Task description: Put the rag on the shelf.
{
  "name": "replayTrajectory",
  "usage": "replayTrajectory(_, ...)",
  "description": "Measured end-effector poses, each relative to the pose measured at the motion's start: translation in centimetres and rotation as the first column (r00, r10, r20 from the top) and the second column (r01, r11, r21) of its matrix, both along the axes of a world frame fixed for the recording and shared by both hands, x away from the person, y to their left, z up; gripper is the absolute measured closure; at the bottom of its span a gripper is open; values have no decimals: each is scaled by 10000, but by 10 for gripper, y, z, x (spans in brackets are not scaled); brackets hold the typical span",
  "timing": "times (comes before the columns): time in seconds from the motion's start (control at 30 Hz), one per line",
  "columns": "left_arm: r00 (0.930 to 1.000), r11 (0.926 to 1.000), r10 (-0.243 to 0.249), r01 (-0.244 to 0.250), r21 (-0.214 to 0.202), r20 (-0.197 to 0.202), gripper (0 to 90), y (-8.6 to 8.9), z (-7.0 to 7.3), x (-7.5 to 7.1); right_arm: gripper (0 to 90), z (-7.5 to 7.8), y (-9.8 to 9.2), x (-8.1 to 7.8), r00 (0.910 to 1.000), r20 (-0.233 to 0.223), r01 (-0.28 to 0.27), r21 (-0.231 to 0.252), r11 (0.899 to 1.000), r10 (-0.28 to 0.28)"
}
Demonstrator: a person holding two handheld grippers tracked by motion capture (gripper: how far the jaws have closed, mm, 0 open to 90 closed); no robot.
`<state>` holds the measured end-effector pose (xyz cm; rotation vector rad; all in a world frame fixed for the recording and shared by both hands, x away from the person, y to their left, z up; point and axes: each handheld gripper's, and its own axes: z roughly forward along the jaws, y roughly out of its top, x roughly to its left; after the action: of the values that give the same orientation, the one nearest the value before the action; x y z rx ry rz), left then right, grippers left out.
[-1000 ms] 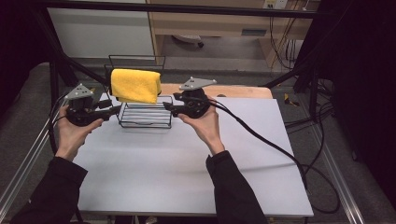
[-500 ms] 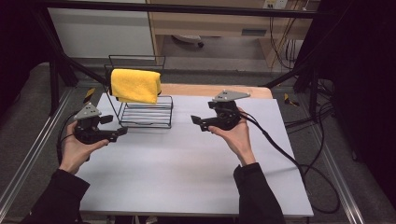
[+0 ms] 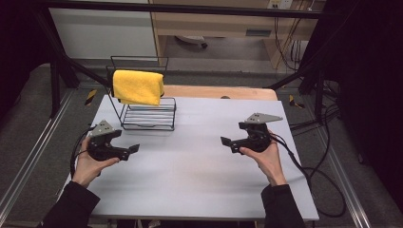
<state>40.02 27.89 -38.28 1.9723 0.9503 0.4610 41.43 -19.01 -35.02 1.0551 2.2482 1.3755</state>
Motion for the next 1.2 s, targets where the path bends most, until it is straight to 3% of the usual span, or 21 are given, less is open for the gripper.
replayTrajectory(0.37, 9996, 9997, 38, -31, 254, -266, 64, -1, -40, -13, 20, -50, -46, -21, 9965, -690, 493, 260, 9984, -474)
replayTrajectory(0.67, 9993, 9991, 43, -28, 428, -363, 66, 0, -54, -17, 7, -82, -77, -37, 9909, -1085, 845, 386, 9957, -799)
replayTrajectory(0.83, 9990, 9985, -80, 103, 530, -432, 63, -1, -59, -19, 6, -92, -86, -43, 9901, -1169, 791, 83, 9968, -776)
replayTrajectory(0.93, 9990, 9987, -191, 210, 473, -396, 63, -1, -60, -21, 6, -96, -90, -45, 9895, -1171, 887, 299, 9956, -846)
replayTrajectory(1.2, 9989, 9983, -237, 258, 517, -403, 58, -1, -62, -23, 7, -101, -95, -49, 9891, -1120, 971, 86, 9952, -956)
